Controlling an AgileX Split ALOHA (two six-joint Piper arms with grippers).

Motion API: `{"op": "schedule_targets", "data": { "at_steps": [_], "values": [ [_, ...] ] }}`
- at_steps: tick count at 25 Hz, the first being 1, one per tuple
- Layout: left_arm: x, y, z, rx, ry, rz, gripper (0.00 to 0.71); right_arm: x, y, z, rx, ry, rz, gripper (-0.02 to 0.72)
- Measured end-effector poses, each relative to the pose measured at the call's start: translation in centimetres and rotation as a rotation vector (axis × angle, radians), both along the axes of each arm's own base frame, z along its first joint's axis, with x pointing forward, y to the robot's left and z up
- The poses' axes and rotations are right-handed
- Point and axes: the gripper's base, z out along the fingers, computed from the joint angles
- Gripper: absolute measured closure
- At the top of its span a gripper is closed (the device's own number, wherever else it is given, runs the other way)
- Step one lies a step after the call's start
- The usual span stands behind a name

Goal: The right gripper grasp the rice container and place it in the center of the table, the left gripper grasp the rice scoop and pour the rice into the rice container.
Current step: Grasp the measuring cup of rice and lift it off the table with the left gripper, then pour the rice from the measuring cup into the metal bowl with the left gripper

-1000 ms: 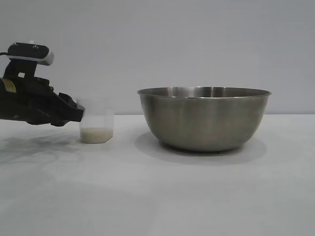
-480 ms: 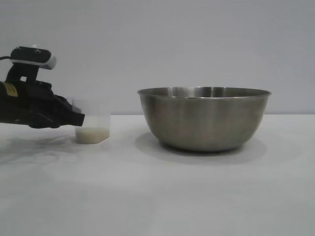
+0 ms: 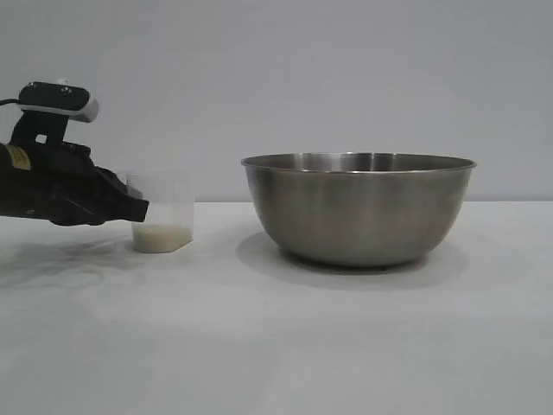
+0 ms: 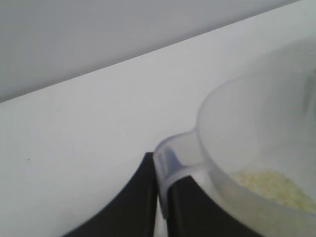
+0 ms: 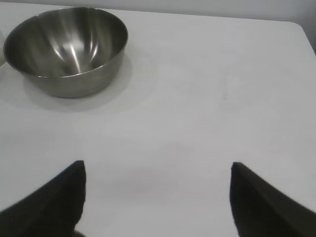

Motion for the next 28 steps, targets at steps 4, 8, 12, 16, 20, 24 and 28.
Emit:
{"op": "schedule_targets", "data": {
  "at_steps": [4,8,12,16,20,24,28],
  "values": [
    [0.2,0.0,1.5,-0.007,-0.039,-0.001,0.71,0.0,0.0,0.0,0.0,0.0,0.0,0.158],
    [0.1,-0.3,2.6,0.015,-0.077,-0.033,0.71,0.0,0.0,0.0,0.0,0.0,0.0,0.158],
    [0.0,-0.7,3.9,0.052,-0.127,-0.083,0.71,0.0,0.0,0.0,0.0,0.0,0.0,0.158],
    [-0.1,-0.8,5.3,0.107,-0.191,-0.11,0.71,0.0,0.0,0.0,0.0,0.0,0.0,0.158],
    [-0.2,-1.1,6.9,0.134,-0.245,-0.14,0.71,0.0,0.0,0.0,0.0,0.0,0.0,0.158],
    [0.0,-1.4,8.4,0.15,-0.304,-0.17,0.71,0.0,0.0,0.0,0.0,0.0,0.0,0.158],
    [0.8,-2.0,10.0,0.165,-0.377,-0.212,0.71,0.0,0.0,0.0,0.0,0.0,0.0,0.158]
  ]
}}
